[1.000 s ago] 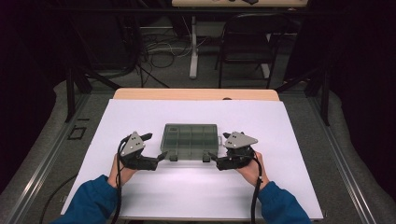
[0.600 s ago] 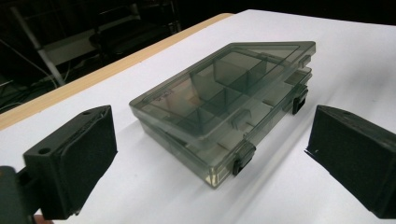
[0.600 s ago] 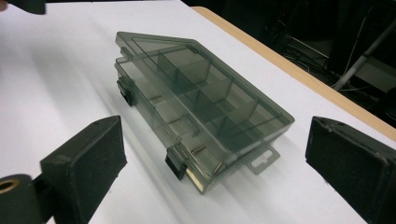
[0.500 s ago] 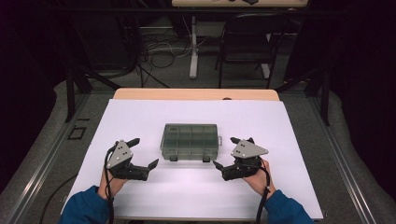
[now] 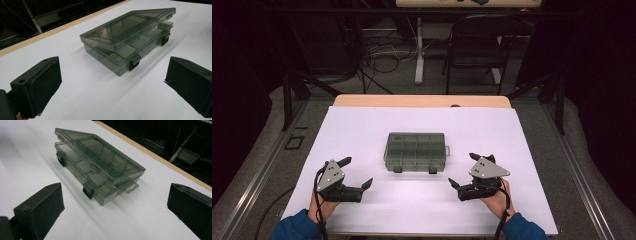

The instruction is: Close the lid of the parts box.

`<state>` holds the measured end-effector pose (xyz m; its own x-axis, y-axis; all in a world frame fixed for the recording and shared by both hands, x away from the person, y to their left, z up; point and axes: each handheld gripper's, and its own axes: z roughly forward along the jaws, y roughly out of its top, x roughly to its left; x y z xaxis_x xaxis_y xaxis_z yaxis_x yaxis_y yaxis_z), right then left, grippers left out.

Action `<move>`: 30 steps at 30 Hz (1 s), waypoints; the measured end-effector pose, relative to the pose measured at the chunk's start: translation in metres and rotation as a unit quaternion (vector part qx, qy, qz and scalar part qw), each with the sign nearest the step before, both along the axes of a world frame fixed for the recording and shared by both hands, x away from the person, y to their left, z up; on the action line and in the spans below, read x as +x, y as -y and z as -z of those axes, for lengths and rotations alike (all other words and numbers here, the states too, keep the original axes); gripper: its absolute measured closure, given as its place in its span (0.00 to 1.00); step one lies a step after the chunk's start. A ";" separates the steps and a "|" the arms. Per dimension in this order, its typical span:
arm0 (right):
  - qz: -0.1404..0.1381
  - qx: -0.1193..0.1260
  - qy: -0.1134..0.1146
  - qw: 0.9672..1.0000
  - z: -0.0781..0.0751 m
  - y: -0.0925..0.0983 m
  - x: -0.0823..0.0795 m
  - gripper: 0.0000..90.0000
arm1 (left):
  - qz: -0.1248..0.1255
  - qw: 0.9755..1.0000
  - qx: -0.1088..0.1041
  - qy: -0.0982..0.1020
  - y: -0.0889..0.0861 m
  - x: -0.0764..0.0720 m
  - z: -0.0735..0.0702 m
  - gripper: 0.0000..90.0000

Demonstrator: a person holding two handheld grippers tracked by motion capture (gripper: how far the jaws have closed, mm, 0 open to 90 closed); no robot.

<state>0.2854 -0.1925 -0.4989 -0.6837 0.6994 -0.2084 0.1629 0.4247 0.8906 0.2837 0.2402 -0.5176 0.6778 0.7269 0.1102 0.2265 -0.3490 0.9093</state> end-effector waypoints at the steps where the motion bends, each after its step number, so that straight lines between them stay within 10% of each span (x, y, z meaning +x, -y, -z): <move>1: 0.001 -0.002 -0.001 1.000 0.001 0.001 -0.001 0.00 | 0.001 1.000 0.000 -0.001 -0.001 -0.001 0.001 0.00; 30: 0.037 0.008 0.014 0.999 0.012 0.020 -0.032 0.00 | -0.006 1.000 0.005 -0.010 -0.006 -0.014 0.013 0.00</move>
